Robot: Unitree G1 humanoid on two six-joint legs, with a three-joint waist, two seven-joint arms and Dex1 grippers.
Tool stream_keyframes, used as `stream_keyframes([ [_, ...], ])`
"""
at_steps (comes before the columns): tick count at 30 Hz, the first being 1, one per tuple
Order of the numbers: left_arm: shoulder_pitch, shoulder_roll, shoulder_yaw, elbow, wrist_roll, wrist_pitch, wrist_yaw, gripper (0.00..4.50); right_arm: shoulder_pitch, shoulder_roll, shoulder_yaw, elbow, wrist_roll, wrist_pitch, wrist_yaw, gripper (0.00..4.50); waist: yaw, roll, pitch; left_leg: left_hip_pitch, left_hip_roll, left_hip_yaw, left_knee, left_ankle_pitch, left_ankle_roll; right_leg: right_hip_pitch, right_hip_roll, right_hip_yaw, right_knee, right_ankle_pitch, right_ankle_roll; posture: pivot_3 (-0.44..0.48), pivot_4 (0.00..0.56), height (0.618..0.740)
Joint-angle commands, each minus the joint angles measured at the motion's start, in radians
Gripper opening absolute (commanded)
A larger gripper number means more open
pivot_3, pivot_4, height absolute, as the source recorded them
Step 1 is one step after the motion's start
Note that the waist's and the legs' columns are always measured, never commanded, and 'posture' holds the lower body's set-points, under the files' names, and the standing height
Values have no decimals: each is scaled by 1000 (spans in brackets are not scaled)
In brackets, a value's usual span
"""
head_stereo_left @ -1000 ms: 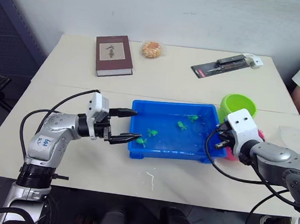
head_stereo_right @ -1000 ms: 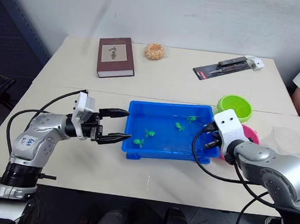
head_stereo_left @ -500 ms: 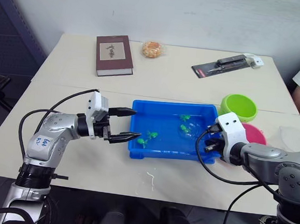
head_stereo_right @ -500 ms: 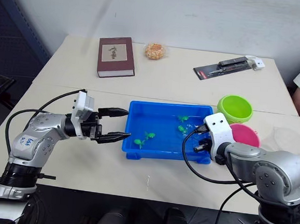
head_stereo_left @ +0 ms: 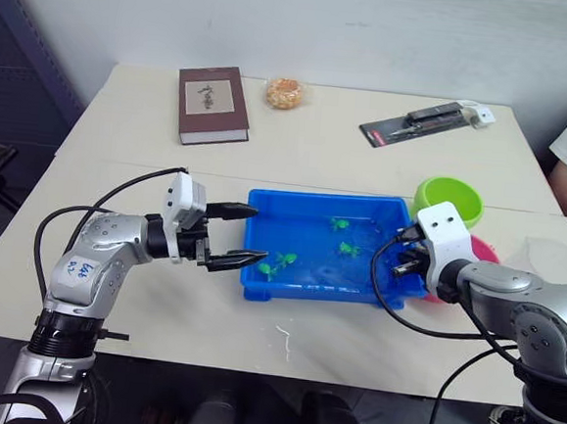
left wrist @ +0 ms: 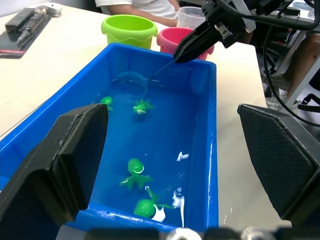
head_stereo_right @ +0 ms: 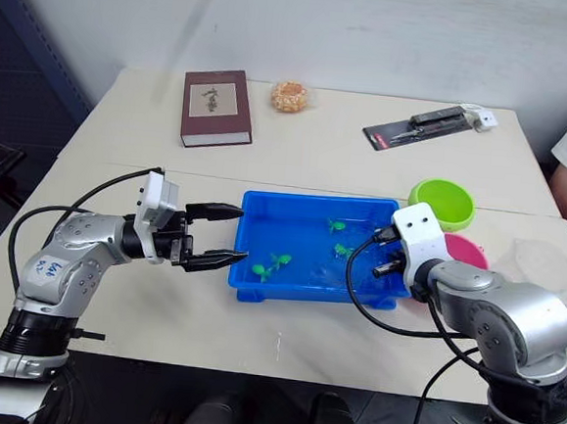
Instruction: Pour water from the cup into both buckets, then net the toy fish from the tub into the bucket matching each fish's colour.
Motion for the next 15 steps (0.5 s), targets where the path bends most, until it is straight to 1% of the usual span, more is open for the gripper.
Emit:
stream_keyframes([
  [1,-4,9,22,-35,-22,-3,2,4439,-22,32,-50,-8,-13,16,32,0,1,0,0,0,0,0,0,0,0,0,0,0,0,0,0,0,150,738],
  [9,-2,5,20,-19,-16,-20,-4,4439,-38,98,-26,-7,-57,8,62,0,1,0,0,0,0,0,0,0,0,0,0,0,0,0,0,0,150,738],
  [15,1,7,19,-23,-15,-18,-2,4439,-38,162,-38,-10,-77,33,79,0,0,0,0,0,0,0,0,0,0,0,0,0,0,0,0,0,150,738],
])
